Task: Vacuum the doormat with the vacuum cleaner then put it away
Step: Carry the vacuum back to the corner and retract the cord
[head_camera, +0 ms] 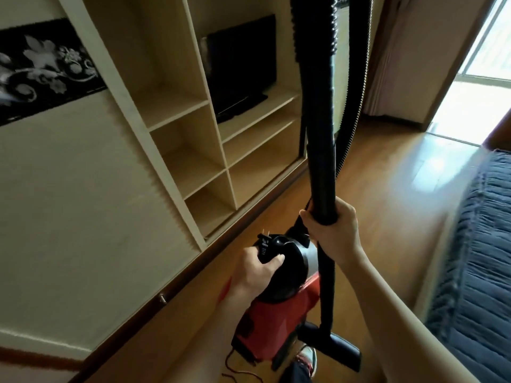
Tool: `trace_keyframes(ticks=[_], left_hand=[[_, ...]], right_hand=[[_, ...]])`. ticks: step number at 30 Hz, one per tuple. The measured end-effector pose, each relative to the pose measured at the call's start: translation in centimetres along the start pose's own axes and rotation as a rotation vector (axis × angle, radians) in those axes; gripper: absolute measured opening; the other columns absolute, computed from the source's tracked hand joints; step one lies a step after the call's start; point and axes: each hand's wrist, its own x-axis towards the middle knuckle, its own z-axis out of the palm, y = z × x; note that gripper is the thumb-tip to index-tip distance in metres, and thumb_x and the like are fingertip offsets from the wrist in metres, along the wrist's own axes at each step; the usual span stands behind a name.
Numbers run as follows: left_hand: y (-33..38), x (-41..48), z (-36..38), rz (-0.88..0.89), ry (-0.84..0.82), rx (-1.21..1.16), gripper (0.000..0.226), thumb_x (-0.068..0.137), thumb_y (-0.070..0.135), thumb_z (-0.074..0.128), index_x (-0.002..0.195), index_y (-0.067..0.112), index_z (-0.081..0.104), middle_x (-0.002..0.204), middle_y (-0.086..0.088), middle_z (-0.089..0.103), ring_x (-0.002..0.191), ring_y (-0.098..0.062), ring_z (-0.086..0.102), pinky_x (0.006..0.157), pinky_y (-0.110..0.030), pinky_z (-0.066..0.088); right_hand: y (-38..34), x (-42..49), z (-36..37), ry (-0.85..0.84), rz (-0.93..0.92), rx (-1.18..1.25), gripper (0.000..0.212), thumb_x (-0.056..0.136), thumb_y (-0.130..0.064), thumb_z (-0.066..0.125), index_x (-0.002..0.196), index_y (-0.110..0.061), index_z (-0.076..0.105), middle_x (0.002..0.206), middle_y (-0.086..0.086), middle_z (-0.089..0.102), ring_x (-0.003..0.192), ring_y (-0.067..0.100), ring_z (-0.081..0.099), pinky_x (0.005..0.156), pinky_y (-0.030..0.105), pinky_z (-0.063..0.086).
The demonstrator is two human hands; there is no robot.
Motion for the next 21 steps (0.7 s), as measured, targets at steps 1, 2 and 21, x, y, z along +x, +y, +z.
trace_keyframes(ticks=[1, 2, 21], left_hand=[[0.9, 2.0, 0.8, -0.003, -0.011, 0.005, 0.026, 0.084, 0.023, 0.076, 0.062, 0.022, 0.062, 0.055, 0.012, 0.062, 0.052, -0.002, 0.062, 0.050, -0.014, 0.045], [1.9, 4.0, 1.6, -0.002, -0.028, 0.020, 0.025, 0.085, 0.021, 0.076, 0.064, 0.023, 0.062, 0.055, 0.012, 0.061, 0.050, 0.001, 0.062, 0.048, -0.010, 0.043], [16.2, 31.9, 16.1, 0.111, -0.255, -0.033, 0.013, 0.085, 0.023, 0.076, 0.079, 0.024, 0.065, 0.066, 0.008, 0.063, 0.050, -0.003, 0.055, 0.043, -0.015, 0.040]], right_hand=[[1.0, 1.9, -0.2, 0.010, 0.002, -0.009, 0.025, 0.078, 0.011, 0.074, 0.069, 0.000, 0.054, 0.061, 0.022, 0.056, 0.051, 0.036, 0.054, 0.047, 0.047, 0.049], [2.0, 3.8, -0.6, 0.010, 0.016, -0.013, 0.024, 0.077, 0.011, 0.074, 0.069, -0.001, 0.054, 0.062, 0.022, 0.056, 0.052, 0.039, 0.054, 0.048, 0.050, 0.049], [12.0, 28.3, -11.6, 0.222, 0.017, -0.149, 0.037, 0.076, 0.003, 0.074, 0.068, -0.028, 0.056, 0.059, -0.007, 0.058, 0.054, 0.021, 0.058, 0.053, 0.037, 0.052]])
